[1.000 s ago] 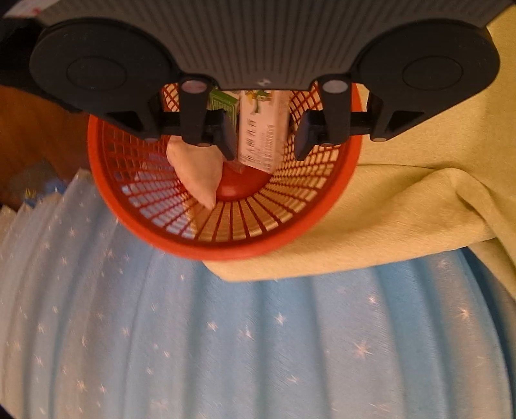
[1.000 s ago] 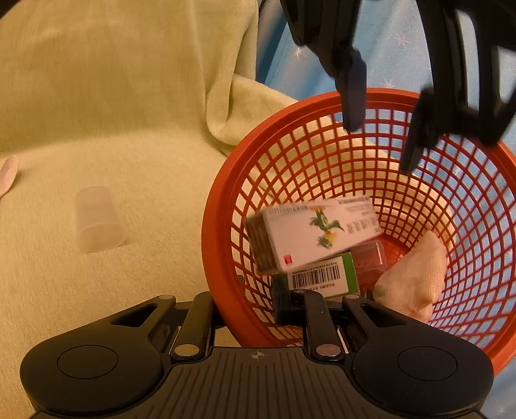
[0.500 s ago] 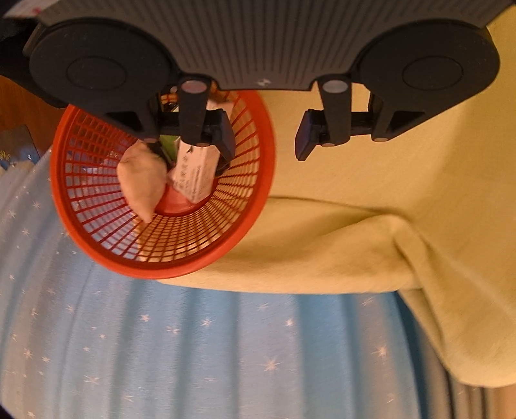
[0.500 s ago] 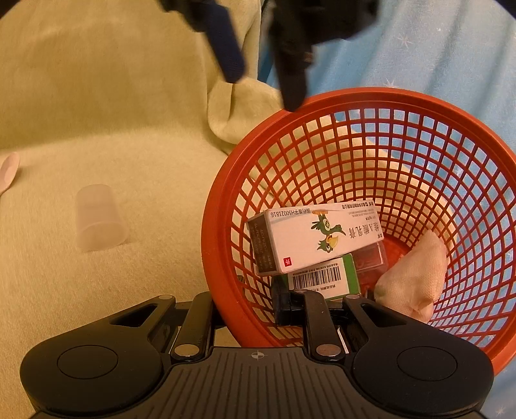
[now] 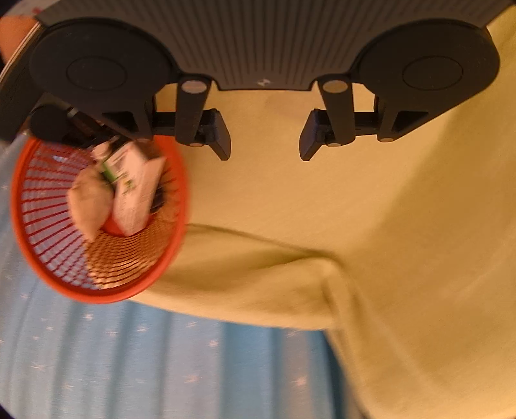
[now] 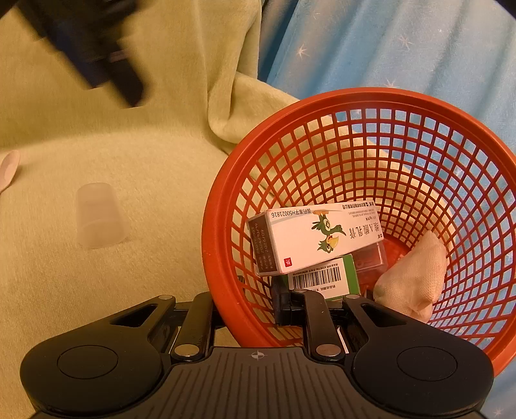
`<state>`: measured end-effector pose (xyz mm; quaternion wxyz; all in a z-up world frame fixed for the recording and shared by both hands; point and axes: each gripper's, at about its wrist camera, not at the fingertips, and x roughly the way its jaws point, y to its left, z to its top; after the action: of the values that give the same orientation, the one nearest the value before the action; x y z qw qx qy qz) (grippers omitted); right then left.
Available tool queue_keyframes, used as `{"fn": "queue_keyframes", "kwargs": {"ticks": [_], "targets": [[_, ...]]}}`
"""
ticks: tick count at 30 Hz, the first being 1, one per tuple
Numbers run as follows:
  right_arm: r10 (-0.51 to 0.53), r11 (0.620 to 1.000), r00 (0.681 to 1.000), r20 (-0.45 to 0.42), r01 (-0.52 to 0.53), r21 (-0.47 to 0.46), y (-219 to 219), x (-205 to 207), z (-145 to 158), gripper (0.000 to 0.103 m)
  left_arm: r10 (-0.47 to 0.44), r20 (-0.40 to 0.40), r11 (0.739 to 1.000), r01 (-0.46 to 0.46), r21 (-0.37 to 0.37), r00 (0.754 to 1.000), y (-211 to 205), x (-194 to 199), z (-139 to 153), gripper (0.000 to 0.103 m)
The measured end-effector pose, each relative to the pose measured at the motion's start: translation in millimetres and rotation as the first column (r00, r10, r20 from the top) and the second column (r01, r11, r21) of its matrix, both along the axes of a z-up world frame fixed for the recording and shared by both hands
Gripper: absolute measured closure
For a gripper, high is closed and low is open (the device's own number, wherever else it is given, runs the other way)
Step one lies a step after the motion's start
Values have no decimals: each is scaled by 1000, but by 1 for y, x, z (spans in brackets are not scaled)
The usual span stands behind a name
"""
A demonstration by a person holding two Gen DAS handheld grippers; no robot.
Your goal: Organize objects
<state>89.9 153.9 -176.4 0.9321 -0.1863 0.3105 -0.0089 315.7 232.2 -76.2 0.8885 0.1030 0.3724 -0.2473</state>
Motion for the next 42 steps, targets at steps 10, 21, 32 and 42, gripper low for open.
{"fn": "queue_keyframes", "kwargs": {"ticks": [10, 21, 32, 42], "targets": [[0, 1000, 1000, 0, 0, 2, -3, -1, -1, 89, 332, 1, 942, -332, 53, 943, 109, -17, -33, 41], [-1, 1000, 1000, 0, 1, 1, -6, 1, -1, 89, 424, -29, 905, -422, 45, 905, 138, -29, -72, 37], [-1, 1000, 1000, 0, 1, 2, -6, 1, -1, 89, 419, -65, 907, -415, 75, 905, 122, -15, -108, 74], [0, 1000, 1000, 0, 0, 0, -7, 1, -1, 89, 419, -95, 907, -411, 96, 903, 130, -15, -123, 92]]}}
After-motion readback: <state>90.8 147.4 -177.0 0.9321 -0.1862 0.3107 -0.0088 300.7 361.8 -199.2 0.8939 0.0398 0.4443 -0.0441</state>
